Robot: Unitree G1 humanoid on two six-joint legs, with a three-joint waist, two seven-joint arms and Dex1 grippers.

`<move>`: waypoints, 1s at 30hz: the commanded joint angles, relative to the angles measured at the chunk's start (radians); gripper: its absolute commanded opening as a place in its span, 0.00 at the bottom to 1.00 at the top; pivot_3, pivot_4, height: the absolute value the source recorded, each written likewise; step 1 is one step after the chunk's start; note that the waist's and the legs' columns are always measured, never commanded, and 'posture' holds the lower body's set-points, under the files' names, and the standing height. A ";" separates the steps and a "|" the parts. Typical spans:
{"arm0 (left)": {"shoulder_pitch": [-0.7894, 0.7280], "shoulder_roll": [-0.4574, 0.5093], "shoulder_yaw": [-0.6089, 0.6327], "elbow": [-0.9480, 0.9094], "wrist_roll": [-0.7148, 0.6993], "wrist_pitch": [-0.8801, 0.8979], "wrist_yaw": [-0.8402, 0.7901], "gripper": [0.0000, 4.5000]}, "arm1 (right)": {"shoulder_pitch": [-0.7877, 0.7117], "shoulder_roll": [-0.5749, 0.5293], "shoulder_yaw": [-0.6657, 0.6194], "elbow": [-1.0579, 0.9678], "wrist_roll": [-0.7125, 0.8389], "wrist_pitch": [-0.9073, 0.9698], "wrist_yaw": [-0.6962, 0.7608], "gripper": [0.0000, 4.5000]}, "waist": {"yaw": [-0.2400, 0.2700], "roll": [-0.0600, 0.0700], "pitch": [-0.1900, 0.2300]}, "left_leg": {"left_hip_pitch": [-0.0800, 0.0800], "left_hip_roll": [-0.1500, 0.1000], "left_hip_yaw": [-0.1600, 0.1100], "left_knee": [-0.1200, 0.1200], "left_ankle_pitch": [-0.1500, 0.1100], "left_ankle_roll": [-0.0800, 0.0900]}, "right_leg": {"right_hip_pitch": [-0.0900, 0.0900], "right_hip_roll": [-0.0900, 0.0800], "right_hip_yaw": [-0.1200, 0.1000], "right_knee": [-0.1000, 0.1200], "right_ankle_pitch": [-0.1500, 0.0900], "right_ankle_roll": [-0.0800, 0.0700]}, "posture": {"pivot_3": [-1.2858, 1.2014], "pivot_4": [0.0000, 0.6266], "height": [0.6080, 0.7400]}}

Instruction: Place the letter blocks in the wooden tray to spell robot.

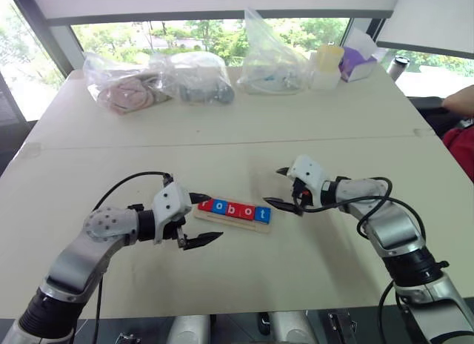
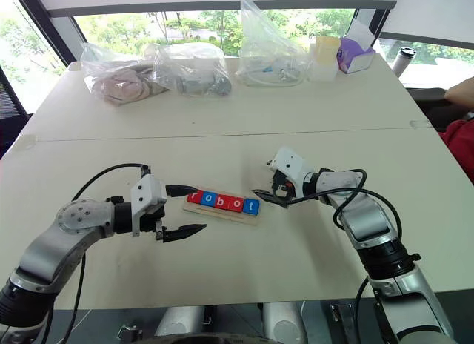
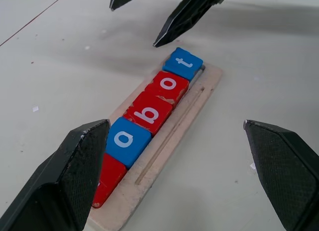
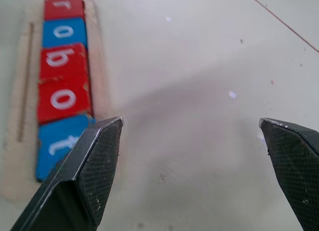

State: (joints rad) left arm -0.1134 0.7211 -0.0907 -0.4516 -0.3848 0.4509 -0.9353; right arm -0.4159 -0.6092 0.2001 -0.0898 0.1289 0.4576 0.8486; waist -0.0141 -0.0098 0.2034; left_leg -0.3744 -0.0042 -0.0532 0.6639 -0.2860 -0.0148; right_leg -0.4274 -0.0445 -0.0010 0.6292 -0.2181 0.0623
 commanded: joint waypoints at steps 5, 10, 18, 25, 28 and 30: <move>0.013 0.003 0.023 -0.028 -0.011 -0.017 0.007 1.00 | -0.006 0.011 0.011 -0.001 -0.005 -0.054 0.023 0.99 | 0.000 0.000 0.000 | 0.000 0.000 0.000 0.000 0.000 0.000 | 0.000 0.000 0.000 0.000 0.000 0.000 | 0.52 0.24 1.00; 0.033 -0.002 0.021 0.029 0.010 -0.076 -0.006 1.00 | 0.025 0.016 0.021 -0.041 0.005 -0.037 0.033 0.99 | 0.001 0.000 0.000 | 0.000 0.000 0.000 0.000 0.000 0.000 | 0.000 0.000 0.000 0.000 0.000 0.000 | 0.52 0.24 1.00; 0.042 -0.005 0.024 0.080 0.025 -0.134 -0.012 1.00 | 0.019 0.020 -0.006 -0.032 -0.020 -0.047 -0.015 0.99 | 0.001 0.000 0.000 | 0.000 0.000 0.000 0.000 0.000 0.000 | 0.000 0.000 0.000 0.001 0.000 0.000 | 0.52 0.24 1.00; 0.127 0.024 0.103 0.056 0.003 -0.101 0.015 1.00 | 0.049 0.008 -0.122 -0.112 0.020 0.008 -0.091 0.99 | 0.001 0.000 0.000 | 0.000 0.001 0.000 0.000 0.000 0.000 | 0.000 0.000 0.000 0.000 0.000 0.000 | 0.52 0.24 1.00; 0.226 0.039 0.214 -0.009 -0.045 -0.017 0.063 1.00 | 0.179 -0.004 -0.281 -0.328 0.201 0.181 -0.078 0.99 | 0.004 0.000 0.000 | 0.000 0.002 -0.002 -0.001 0.000 0.000 | 0.000 0.000 0.000 0.000 0.000 0.001 | 0.52 0.24 1.00; 0.301 0.018 0.301 -0.092 -0.122 0.079 0.123 1.00 | 0.313 0.000 -0.389 -0.465 0.309 0.290 -0.092 0.99 | 0.008 0.000 0.000 | -0.001 0.002 -0.005 -0.002 -0.001 0.001 | 0.000 -0.001 0.000 0.000 -0.001 0.003 | 0.52 0.24 1.00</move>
State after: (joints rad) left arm 0.1690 0.7459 0.1385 -0.4604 -0.4423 0.4711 -0.8536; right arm -0.1481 -0.6084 -0.1080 -0.4386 0.3411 0.6673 0.7646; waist -0.0060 -0.0101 0.2032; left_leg -0.3749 -0.0023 -0.0593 0.6622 -0.2873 -0.0129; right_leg -0.4269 -0.0462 -0.0015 0.6295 -0.2201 0.0665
